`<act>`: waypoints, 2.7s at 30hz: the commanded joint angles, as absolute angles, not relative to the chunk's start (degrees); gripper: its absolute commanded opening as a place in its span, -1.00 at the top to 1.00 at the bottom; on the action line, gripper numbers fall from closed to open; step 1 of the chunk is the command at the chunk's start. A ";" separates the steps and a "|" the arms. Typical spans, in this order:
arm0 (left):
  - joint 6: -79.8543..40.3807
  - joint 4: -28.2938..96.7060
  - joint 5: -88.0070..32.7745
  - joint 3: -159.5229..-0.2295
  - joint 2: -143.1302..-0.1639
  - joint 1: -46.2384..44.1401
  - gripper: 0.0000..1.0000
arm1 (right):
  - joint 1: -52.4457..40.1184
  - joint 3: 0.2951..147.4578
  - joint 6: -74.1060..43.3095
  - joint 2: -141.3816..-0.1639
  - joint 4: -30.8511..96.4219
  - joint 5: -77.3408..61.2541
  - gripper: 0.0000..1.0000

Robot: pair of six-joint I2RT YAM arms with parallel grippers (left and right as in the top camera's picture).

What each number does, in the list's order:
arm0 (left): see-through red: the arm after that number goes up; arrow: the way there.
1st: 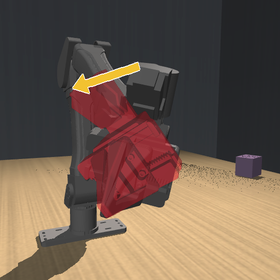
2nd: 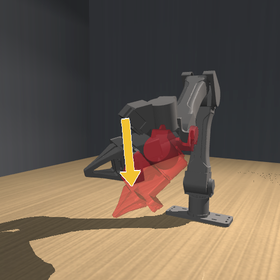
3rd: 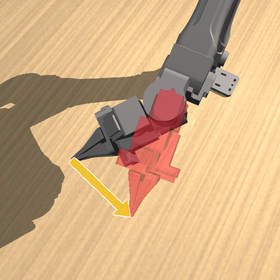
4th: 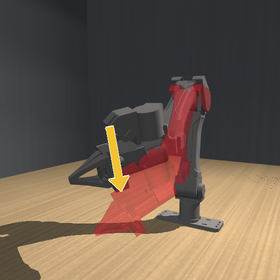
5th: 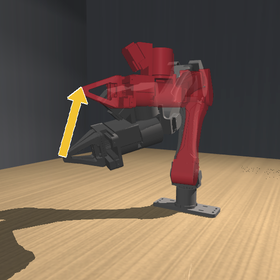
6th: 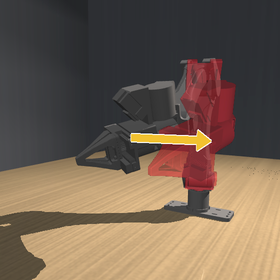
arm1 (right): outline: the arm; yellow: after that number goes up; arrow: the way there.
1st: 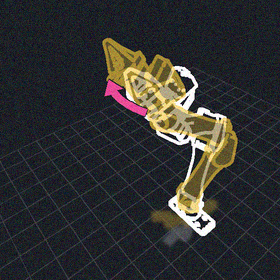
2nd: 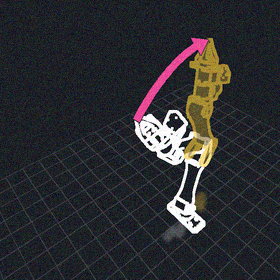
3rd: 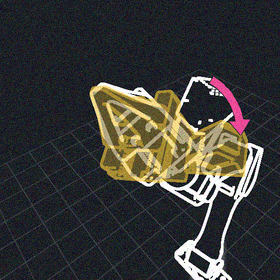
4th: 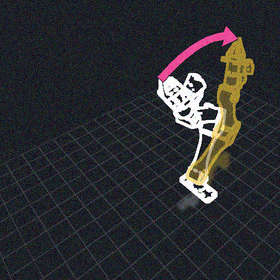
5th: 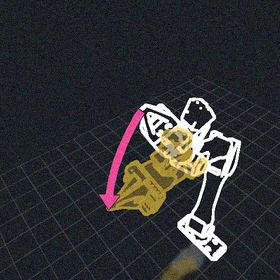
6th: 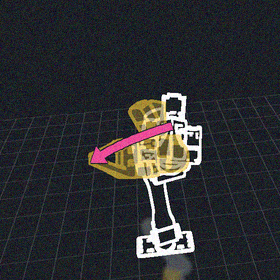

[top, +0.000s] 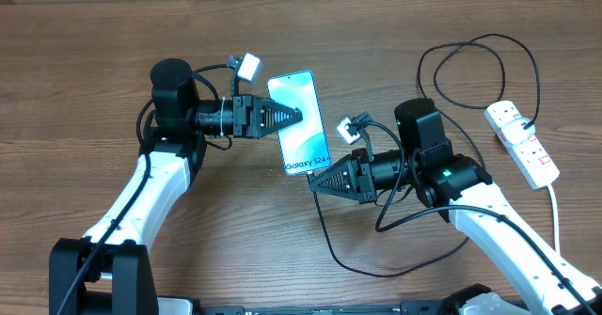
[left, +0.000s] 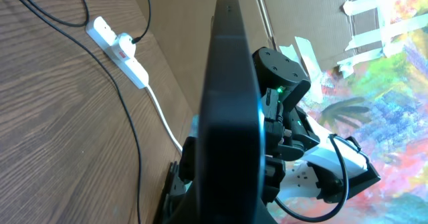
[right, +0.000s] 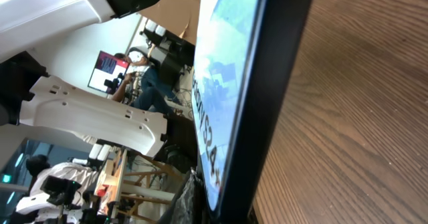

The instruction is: Plug charger to phone and switch on socket

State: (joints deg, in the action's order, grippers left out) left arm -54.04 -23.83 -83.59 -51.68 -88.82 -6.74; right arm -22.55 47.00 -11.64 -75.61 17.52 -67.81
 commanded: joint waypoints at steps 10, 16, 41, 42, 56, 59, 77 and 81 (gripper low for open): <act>-52.69 -24.03 -86.06 -52.23 -88.07 -6.79 0.92 | -22.44 47.31 -12.25 -75.35 16.21 -67.53 0.92; -52.12 -24.03 -87.66 -52.23 -88.07 -7.35 0.92 | -22.44 47.31 -15.49 -75.35 10.81 -66.32 0.92; -49.28 -23.09 -90.65 -52.23 -88.07 -12.43 0.92 | -22.44 48.71 -15.64 -75.35 7.75 -64.07 0.92; -49.28 -22.26 -90.65 -52.21 -88.07 -12.64 0.91 | -22.44 48.93 -15.64 -75.35 7.75 -64.05 0.92; -43.68 -12.51 -90.67 -52.21 -88.05 -15.05 0.92 | -22.44 49.78 -15.20 -75.35 7.79 -63.81 0.92; -43.66 -12.45 -90.67 -52.21 -88.05 -15.03 0.91 | -22.44 49.87 -15.22 -75.35 7.84 -63.86 0.93; -41.74 -14.00 -85.91 -52.23 -88.07 -11.07 0.92 | -22.46 49.87 -15.22 -75.35 18.06 -63.90 0.17; -41.60 -14.00 -83.70 -52.23 -88.07 -9.37 0.92 | -22.44 49.84 -15.20 -75.35 22.46 -63.88 -0.28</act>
